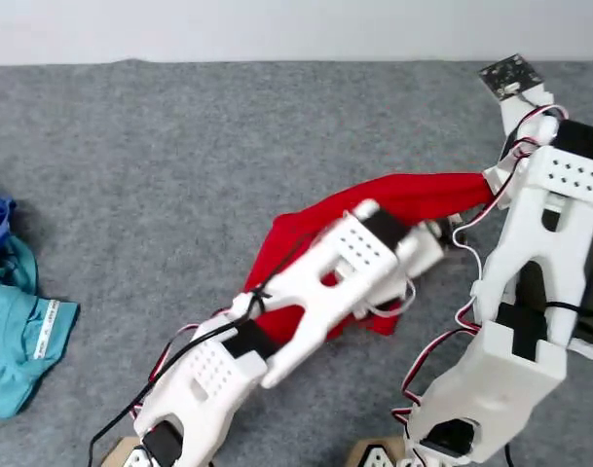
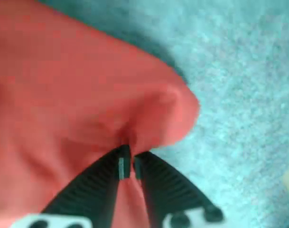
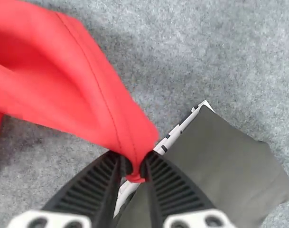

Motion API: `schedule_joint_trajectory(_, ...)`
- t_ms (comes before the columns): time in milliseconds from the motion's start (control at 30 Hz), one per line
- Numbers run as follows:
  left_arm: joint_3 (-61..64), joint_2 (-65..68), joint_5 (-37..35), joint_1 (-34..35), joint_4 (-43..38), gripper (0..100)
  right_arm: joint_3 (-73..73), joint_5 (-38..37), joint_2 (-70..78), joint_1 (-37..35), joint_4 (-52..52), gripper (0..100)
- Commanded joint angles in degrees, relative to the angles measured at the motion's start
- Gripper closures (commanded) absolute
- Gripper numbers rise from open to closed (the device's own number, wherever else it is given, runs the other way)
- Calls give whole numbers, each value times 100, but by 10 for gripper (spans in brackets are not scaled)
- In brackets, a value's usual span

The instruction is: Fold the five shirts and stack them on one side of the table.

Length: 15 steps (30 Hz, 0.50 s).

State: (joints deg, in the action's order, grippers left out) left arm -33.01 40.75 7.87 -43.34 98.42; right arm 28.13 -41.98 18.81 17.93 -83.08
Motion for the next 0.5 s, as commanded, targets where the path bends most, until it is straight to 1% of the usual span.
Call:
schedule_joint_trajectory(0, -602, -440, -26, 431, 220, 995, 79, 53, -110, 48, -22, 988)
schedule_joint_trajectory(100, -611, -993, -18, 738, 211, 995, 158, 44, -110, 66, -40, 988)
schedule_joint_trajectory(200, -558, -1626, -18, 1204, 211, 995, 369, 44, -110, 66, -154, 988)
schedule_joint_trajectory(333, -567, -2409, -18, 1899, 211, 995, 949, 62, -110, -31, -593, 988)
schedule_joint_trajectory(467, -593, -3191, -9, 2549, 211, 995, 1916, 62, -110, -171, -1200, 988)
